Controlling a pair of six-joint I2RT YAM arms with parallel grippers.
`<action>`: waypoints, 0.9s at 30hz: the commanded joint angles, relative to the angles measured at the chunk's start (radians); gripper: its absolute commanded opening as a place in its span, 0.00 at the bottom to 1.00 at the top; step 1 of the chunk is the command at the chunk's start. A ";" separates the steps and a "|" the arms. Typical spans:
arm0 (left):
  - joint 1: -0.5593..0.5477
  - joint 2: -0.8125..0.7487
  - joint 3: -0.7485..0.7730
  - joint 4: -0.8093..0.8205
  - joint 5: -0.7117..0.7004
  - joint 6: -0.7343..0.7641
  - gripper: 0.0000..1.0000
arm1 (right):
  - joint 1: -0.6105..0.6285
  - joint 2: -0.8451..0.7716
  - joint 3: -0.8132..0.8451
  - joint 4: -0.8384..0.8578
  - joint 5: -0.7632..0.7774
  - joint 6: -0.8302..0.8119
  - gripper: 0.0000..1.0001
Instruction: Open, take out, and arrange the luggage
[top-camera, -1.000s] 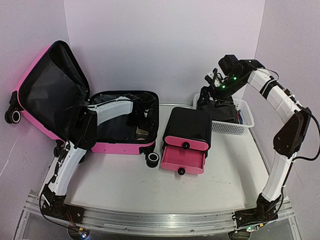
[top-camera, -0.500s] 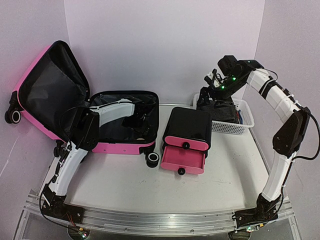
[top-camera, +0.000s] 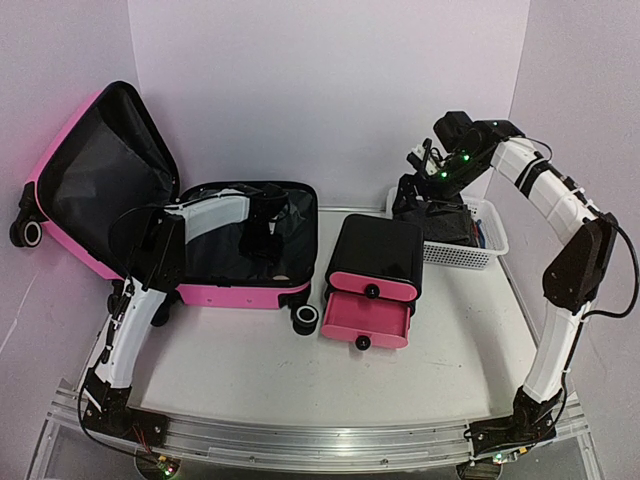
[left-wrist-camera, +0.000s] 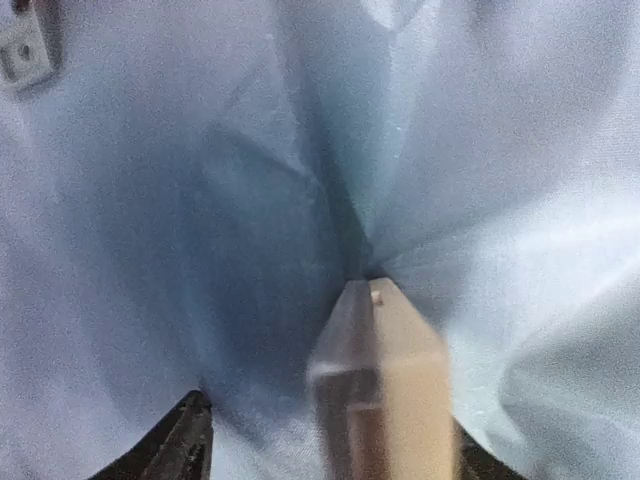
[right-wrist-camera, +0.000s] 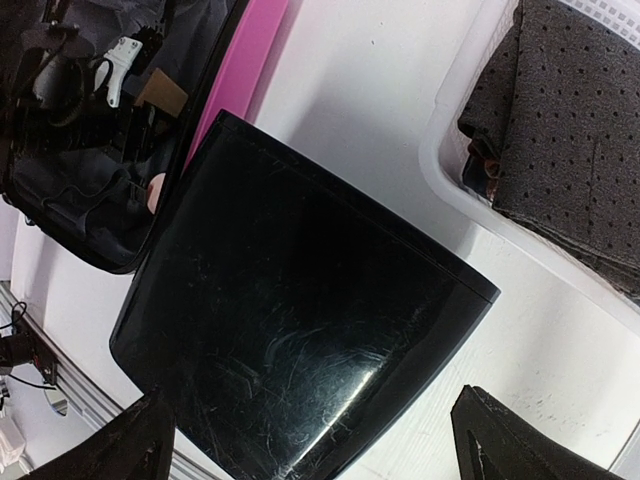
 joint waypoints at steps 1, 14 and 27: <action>0.060 -0.061 0.041 -0.032 0.149 -0.045 0.60 | -0.005 0.003 0.036 0.011 -0.022 0.007 0.98; 0.092 -0.075 0.104 -0.013 0.354 -0.078 0.36 | -0.006 -0.008 0.020 0.012 -0.026 0.018 0.98; 0.116 -0.073 0.128 0.025 0.487 -0.062 0.45 | -0.004 -0.008 0.018 0.017 -0.057 0.039 0.98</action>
